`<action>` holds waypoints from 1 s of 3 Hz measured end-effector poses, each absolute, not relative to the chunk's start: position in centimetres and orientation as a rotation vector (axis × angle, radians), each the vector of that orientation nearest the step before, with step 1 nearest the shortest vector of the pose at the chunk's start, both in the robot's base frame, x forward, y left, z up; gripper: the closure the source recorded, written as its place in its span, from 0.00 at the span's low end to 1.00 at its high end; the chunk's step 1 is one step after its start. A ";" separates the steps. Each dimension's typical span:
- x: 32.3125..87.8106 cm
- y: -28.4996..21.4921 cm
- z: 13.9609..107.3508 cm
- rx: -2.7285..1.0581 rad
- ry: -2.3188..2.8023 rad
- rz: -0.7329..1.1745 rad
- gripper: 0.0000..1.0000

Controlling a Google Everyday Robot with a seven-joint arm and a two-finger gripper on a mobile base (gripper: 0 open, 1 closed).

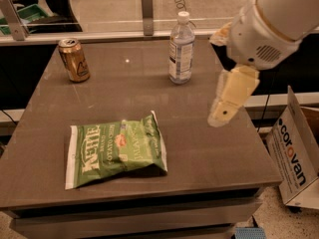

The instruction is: Pick orange can

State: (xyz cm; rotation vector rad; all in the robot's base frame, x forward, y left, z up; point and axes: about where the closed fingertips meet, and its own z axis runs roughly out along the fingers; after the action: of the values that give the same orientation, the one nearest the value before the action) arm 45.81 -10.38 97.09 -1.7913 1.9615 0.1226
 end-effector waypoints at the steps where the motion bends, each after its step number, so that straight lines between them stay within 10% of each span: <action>1: 47.0 -4.0 96.2 -1.833 1.834 0.257 0.00; 3: 46.9 1.4 96.6 -1.870 1.657 0.424 0.00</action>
Offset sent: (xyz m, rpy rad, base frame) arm 0.0109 0.1686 -0.0047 0.3771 0.0375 0.4014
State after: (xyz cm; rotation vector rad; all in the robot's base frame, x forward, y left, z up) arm 46.87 1.42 96.56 -1.8702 1.6566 0.4243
